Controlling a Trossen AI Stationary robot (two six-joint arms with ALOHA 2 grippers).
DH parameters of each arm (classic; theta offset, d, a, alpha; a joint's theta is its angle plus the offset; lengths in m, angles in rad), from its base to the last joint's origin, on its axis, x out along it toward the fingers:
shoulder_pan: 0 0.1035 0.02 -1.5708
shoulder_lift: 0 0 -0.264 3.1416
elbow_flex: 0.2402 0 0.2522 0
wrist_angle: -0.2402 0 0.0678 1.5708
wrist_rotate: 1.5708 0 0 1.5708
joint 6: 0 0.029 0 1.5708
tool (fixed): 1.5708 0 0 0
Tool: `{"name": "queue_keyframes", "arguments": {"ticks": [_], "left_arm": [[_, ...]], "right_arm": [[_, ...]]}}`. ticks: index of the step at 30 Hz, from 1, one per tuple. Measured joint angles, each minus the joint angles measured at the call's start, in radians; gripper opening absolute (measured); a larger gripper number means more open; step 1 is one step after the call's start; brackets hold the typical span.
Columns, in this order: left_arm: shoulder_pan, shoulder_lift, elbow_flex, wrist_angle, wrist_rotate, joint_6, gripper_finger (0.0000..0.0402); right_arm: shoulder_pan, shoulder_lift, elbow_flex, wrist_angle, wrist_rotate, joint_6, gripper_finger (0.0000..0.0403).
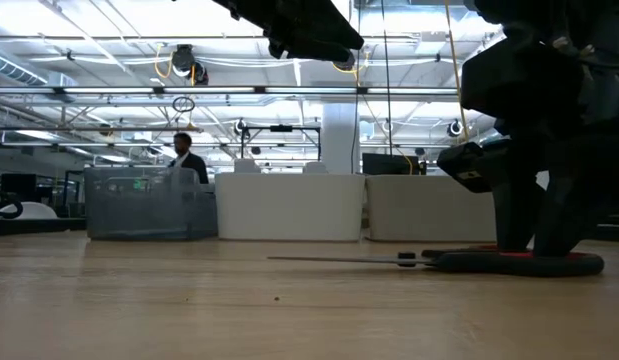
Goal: Pick & Place Paint Supplies
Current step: Put the black scissors into the gray bin
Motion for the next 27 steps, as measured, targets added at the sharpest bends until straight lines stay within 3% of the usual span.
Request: {"name": "queue_keyframes", "arguments": {"ticks": [27], "left_arm": [[0.000, 0.000, 0.000, 0.002, 0.003, -0.024, 0.0262]], "right_arm": [[0.007, 0.001, 0.000, 0.013, -0.001, 0.004, 0.0081]]}}
